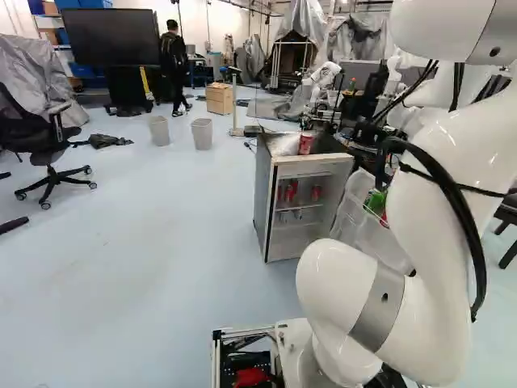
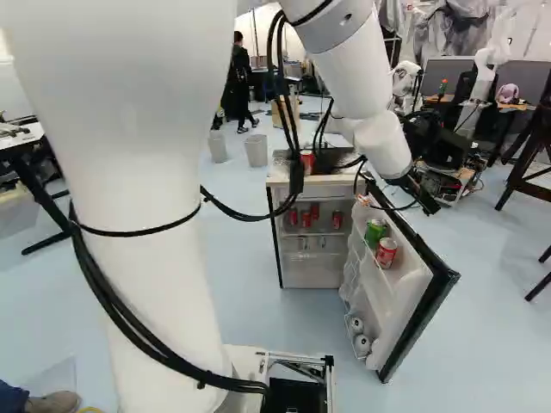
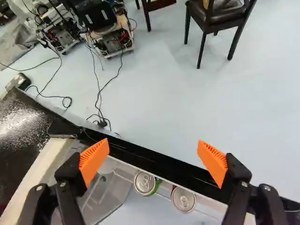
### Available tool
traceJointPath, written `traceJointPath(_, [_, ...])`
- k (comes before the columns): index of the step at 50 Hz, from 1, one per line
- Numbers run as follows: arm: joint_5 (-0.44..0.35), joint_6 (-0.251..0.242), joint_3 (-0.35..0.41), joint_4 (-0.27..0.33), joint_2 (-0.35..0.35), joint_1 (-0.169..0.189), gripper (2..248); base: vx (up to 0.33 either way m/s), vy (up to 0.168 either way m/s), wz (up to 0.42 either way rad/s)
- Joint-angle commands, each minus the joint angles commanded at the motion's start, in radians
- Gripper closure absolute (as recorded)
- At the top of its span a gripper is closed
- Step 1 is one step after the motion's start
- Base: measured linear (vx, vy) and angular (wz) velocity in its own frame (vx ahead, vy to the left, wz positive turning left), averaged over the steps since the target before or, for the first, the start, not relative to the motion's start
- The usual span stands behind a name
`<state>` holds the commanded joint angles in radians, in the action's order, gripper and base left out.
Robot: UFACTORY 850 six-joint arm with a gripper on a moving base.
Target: Grab a drink from the fridge
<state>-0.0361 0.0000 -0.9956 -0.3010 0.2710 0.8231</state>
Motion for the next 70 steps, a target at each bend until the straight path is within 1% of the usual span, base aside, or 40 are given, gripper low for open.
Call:
traceJointPath(16, [0.058, 0.000, -0.072, -0.011, 0.085, 0.031, 3, 0.000, 0.000, 0.000])
traceJointPath(52, [0.079, 0.000, -0.242, -0.012, 0.284, 0.099, 3, 0.000, 0.000, 0.000])
traceJointPath(59, [0.087, 0.000, -0.265, -0.012, 0.314, 0.113, 3, 0.000, 0.000, 0.000])
traceJointPath(70, [0.113, 0.000, -0.280, -0.012, 0.347, 0.118, 3, 0.000, 0.000, 0.000])
